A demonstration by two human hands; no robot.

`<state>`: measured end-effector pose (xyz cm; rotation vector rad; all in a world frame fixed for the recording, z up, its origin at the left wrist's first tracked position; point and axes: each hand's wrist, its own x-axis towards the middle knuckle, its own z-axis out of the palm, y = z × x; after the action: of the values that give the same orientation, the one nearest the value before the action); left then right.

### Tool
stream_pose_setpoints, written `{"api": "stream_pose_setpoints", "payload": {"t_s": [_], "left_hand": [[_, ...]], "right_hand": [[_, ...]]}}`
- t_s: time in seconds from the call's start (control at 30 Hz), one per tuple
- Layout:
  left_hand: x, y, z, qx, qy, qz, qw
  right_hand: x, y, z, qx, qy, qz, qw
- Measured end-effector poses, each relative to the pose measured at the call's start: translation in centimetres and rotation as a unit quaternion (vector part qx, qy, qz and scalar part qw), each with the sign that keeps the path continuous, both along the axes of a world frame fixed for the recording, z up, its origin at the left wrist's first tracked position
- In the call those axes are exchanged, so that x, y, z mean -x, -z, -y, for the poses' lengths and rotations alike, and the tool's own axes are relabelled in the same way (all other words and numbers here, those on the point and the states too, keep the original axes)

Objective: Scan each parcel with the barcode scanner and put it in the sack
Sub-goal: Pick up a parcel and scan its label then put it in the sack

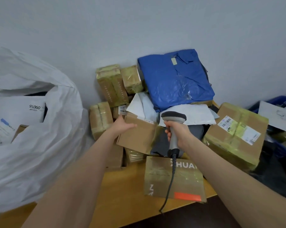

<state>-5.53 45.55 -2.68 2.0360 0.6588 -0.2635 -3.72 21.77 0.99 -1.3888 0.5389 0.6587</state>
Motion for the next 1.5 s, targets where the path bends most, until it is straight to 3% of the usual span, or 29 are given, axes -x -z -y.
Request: {"api": "stream_pose_setpoints", "payload": {"t_s": [0.1,0.37,0.57,0.73,0.8,0.87,0.97,1.03,1.1,1.2,1.3,1.4,1.5], "left_hand": [[-0.6,0.8,-1.0,0.011,0.036,-0.032,0.999],[-1.1,-1.8,-2.4,0.019,0.118,-0.01,0.993],[-0.7,-9.3,-3.2,-0.01,0.129,0.068,0.989],[2.1,-16.8,-2.0,-0.023,0.062,0.209,0.976],[3.2,-17.5,0.0,-0.073,0.065,0.256,0.962],[4.0,-16.2,2.4,-0.193,0.106,0.278,0.935],[5.2,-11.3,5.9,-0.442,0.191,0.25,0.84],[5.8,-7.6,7.5,-0.519,0.219,0.207,0.8],[5.8,-4.7,8.5,-0.497,0.235,0.185,0.814],[5.4,-2.8,8.8,-0.375,0.219,0.202,0.878],[5.0,-2.0,7.4,-0.275,0.089,0.203,0.936],[4.8,-1.1,5.4,-0.19,-0.06,0.071,0.977],[5.5,1.1,4.1,-0.062,-0.113,-0.033,0.991]], "right_hand": [[-0.5,0.3,-0.4,0.01,0.011,-0.001,1.0],[-0.8,-0.4,-0.9,0.013,0.041,0.006,0.999],[-1.0,-2.4,-0.1,-0.044,0.07,0.039,0.996],[-1.2,-4.5,0.4,-0.113,0.086,0.074,0.987],[-1.3,-5.1,0.6,-0.126,0.074,0.083,0.986],[-1.3,-5.2,0.8,-0.138,0.06,0.087,0.985],[-1.3,-4.8,1.1,-0.141,0.052,0.08,0.985],[-1.2,-4.0,1.5,-0.114,0.046,0.063,0.99],[-1.1,-2.9,1.9,-0.078,0.031,0.05,0.995],[-0.7,-1.3,2.1,-0.036,0.01,0.038,0.999],[-0.6,0.2,1.9,-0.025,0.001,0.033,0.999],[-0.5,1.3,1.4,-0.021,-0.006,0.026,0.999],[0.0,2.6,1.0,-0.019,-0.018,0.009,1.0]]}}
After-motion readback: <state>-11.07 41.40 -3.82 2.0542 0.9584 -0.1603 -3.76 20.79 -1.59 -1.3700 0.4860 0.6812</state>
